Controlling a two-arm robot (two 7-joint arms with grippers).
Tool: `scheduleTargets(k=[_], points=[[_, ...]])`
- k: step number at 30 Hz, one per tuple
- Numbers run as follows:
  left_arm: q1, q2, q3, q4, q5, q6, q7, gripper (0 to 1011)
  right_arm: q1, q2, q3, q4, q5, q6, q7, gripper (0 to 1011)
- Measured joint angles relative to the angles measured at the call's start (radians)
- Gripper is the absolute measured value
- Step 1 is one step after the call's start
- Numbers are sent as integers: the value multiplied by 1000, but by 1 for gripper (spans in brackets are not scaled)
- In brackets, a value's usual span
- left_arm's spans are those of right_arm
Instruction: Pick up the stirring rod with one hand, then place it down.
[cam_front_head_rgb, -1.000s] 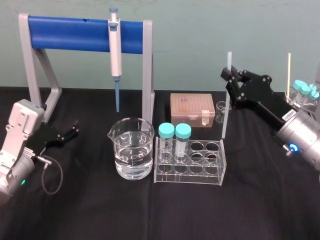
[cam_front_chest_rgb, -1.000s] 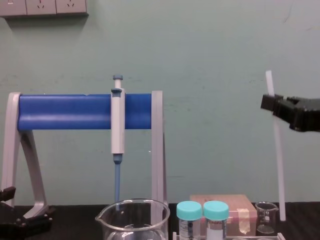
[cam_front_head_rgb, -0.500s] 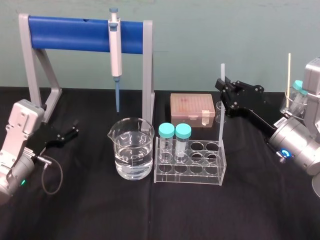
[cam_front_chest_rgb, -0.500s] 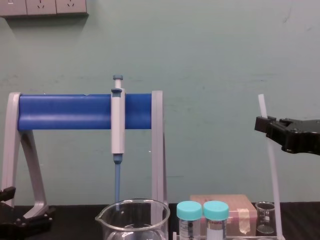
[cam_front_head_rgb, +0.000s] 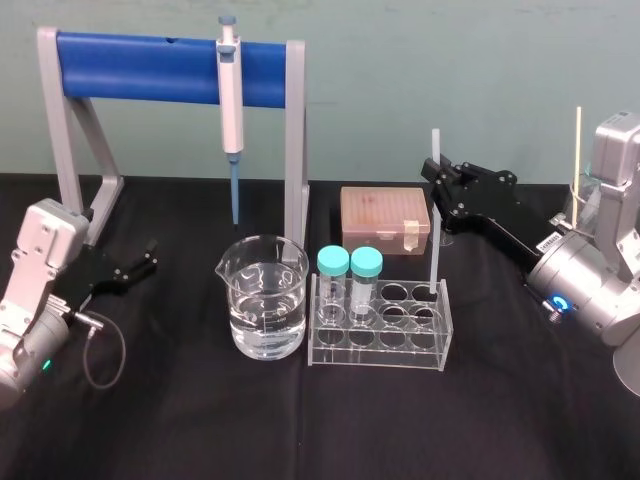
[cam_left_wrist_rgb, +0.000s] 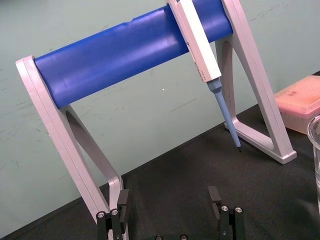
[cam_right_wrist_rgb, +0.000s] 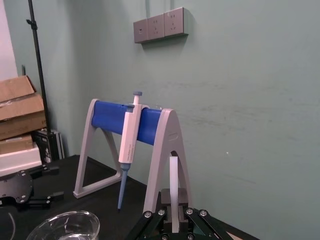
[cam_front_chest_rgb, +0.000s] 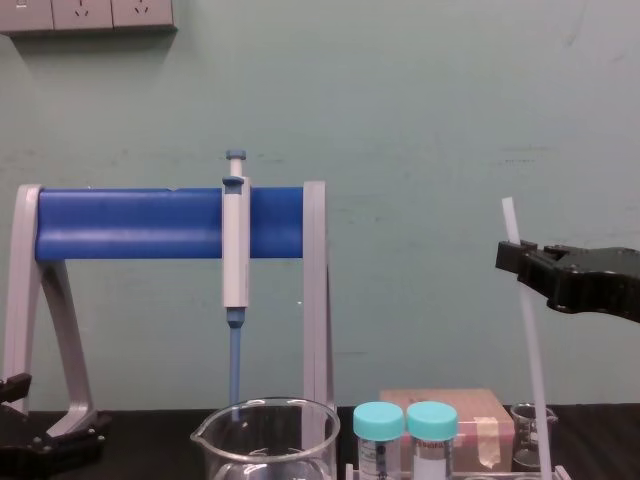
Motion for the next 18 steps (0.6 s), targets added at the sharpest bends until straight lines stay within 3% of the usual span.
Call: scheduleTargets(k=[18], points=[[0,0,0,0,0,0,0,1000,28,-17,-17,46,9,17,11,70]])
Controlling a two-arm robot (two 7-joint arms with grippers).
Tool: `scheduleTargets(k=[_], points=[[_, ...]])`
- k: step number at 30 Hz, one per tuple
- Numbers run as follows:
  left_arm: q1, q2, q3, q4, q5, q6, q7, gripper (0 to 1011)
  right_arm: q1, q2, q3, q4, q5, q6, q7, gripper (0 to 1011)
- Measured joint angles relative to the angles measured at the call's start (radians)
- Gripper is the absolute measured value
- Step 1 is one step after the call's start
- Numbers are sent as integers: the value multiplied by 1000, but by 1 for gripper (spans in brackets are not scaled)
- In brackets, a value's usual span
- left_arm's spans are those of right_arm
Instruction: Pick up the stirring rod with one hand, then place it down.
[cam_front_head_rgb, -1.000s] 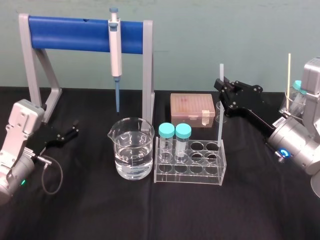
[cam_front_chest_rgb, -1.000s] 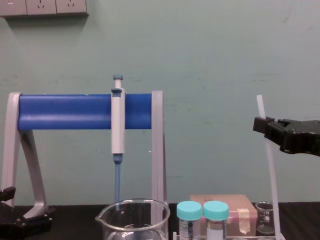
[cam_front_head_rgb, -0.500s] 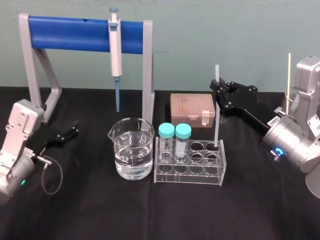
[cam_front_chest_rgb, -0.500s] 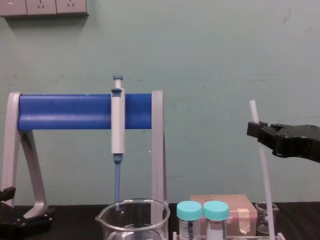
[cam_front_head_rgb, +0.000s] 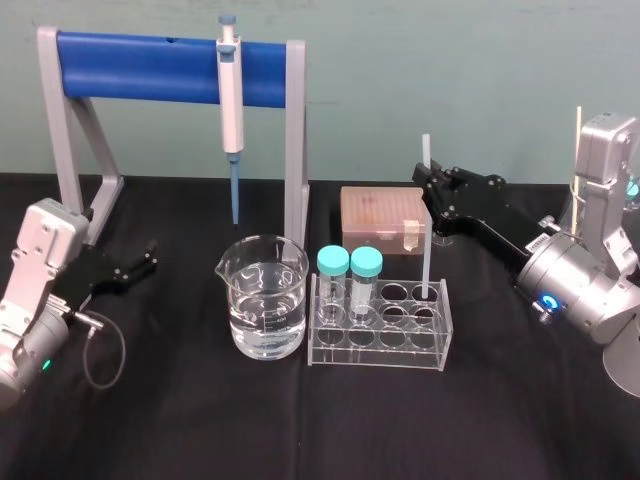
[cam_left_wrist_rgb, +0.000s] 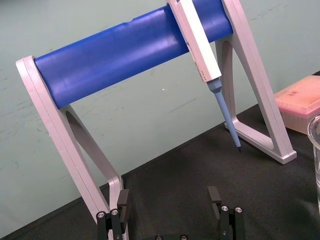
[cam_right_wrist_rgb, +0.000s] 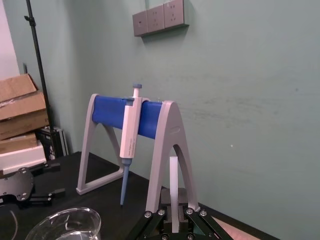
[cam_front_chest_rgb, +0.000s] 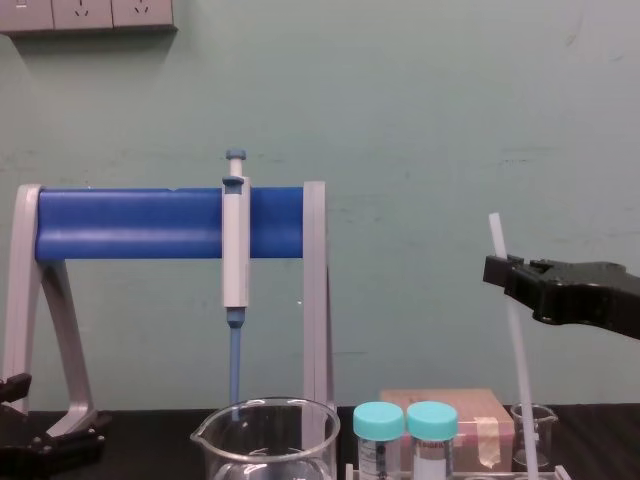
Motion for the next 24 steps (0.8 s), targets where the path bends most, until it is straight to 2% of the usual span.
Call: scheduleTargets(k=[24], points=[[0,0,0,0,0,0,0,1000,-7,-11,-22,54,-16,22,-12,70]])
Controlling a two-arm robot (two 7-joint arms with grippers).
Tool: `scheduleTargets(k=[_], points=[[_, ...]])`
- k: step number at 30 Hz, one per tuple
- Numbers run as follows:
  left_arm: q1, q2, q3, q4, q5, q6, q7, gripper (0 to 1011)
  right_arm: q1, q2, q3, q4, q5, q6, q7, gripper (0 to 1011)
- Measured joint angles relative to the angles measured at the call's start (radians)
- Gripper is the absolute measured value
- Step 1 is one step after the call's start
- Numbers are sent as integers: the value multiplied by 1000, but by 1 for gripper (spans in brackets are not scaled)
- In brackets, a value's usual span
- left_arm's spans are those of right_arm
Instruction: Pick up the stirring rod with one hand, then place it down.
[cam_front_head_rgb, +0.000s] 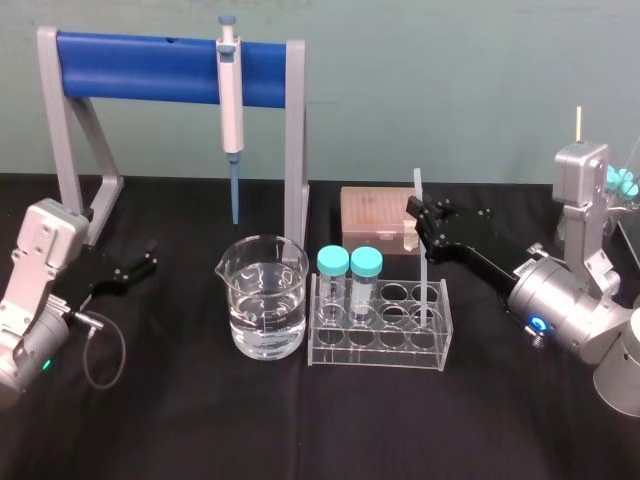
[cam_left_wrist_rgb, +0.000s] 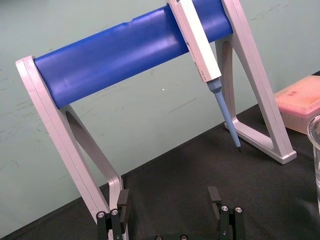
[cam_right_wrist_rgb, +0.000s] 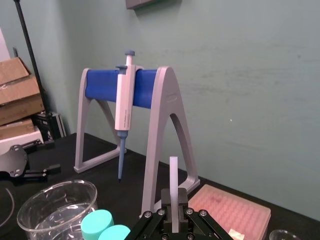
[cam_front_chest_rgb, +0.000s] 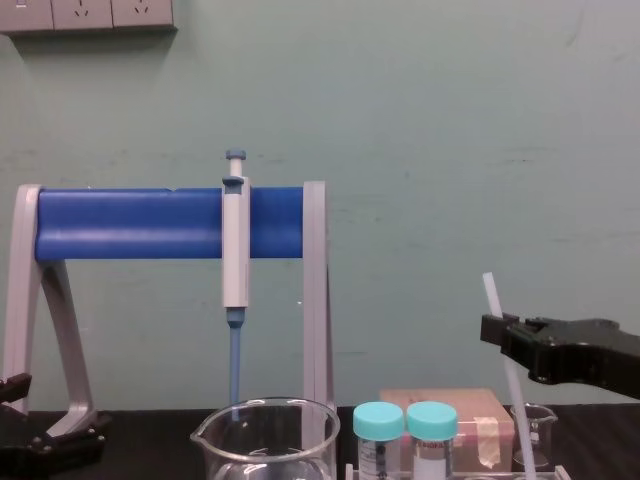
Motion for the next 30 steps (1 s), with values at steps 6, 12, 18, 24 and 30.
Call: scheduleTargets(k=[6,12,18,24,30], points=[[0,0,0,0,0,0,0,1000,0,-5,-4,13,-4,4,-3,70],[0,0,0,0,0,0,0,1000,1,-7,-6,19,-10,6,-6,70],[0,0,0,0,0,0,0,1000,1,-7,-6,24,-16,11,-8,70],[0,0,0,0,0,0,0,1000,3,-4,-12,24,-32,14,-13,70],[0,0,0,0,0,0,0,1000,4,-4,-12,24,-33,14,-14,69]])
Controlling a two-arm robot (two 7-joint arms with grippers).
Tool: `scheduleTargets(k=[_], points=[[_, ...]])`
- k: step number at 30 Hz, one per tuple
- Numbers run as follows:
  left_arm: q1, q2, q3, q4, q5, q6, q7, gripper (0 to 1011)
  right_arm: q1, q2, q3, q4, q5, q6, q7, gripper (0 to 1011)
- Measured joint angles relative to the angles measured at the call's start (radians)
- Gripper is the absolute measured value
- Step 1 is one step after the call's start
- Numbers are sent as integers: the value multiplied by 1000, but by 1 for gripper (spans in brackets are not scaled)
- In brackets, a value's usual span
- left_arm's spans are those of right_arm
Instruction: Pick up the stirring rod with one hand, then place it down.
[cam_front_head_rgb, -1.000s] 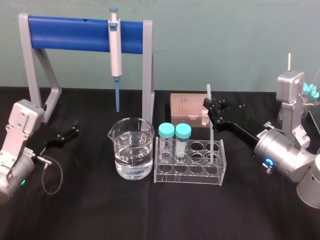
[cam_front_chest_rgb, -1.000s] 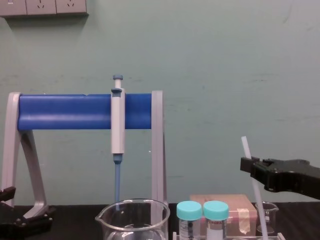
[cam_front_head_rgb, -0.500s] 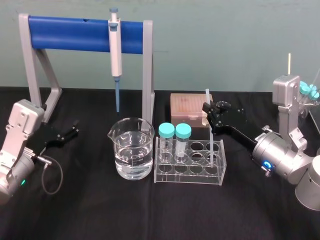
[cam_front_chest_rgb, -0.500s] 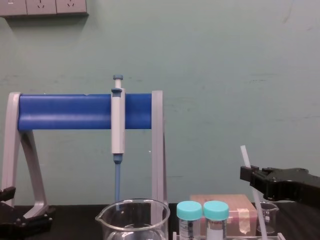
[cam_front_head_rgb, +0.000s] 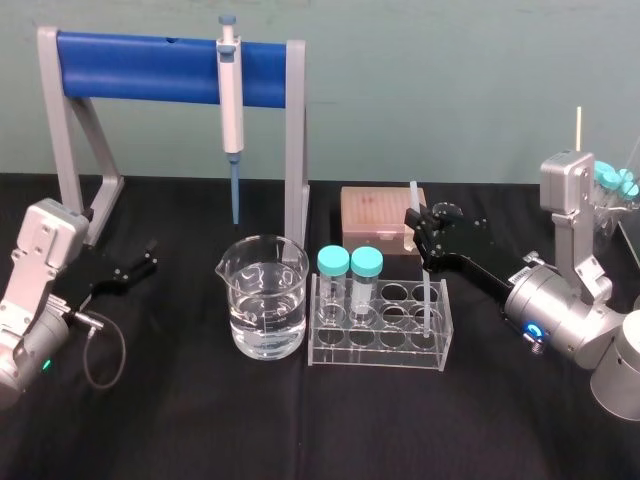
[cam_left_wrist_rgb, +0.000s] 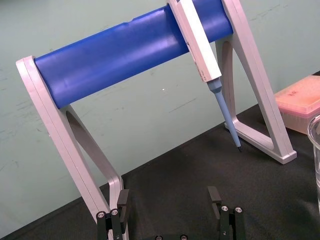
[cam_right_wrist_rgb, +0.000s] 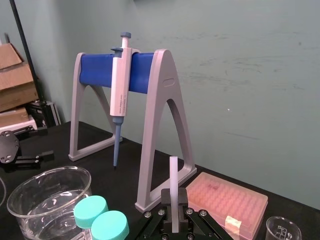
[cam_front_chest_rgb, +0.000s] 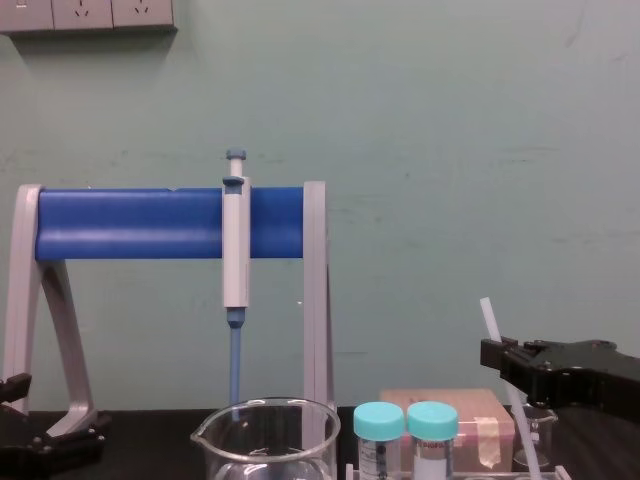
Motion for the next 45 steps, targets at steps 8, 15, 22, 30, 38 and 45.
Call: scheduleTargets(k=[8,15,22,30,38,45], points=[[0,0,0,0,0,0,0,1000,-1,-1,1,0,2,0,1,120],[0,0,0,0,0,0,0,1000,-1,-1,2,-1,4,0,1,326],[0,0,0,0,0,0,0,1000,-1,-1,3,-1,5,0,1,552],[0,0,0,0,0,0,0,1000,-1,-1,3,-1,6,0,1,824],[0,0,0,0,0,0,0,1000,-1,-1,3,-1,7,-1,1,1002],[0,0,0,0,0,0,0,1000,-8,-1,15,-11,15,-17,3,1003]])
